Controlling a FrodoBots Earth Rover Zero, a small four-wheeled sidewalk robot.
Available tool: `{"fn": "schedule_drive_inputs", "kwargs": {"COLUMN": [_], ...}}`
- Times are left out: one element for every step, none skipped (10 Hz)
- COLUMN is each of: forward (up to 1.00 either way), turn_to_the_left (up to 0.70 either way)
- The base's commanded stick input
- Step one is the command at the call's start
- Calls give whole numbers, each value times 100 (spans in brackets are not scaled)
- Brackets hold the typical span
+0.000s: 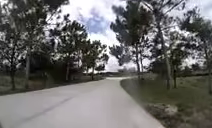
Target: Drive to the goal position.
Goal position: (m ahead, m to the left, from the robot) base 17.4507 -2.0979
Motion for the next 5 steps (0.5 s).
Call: {"fn": "schedule_drive_inputs", "kwargs": {"forward": [60,60,60,60,60], "turn_to_the_left": [1,1,1,1,1]}}
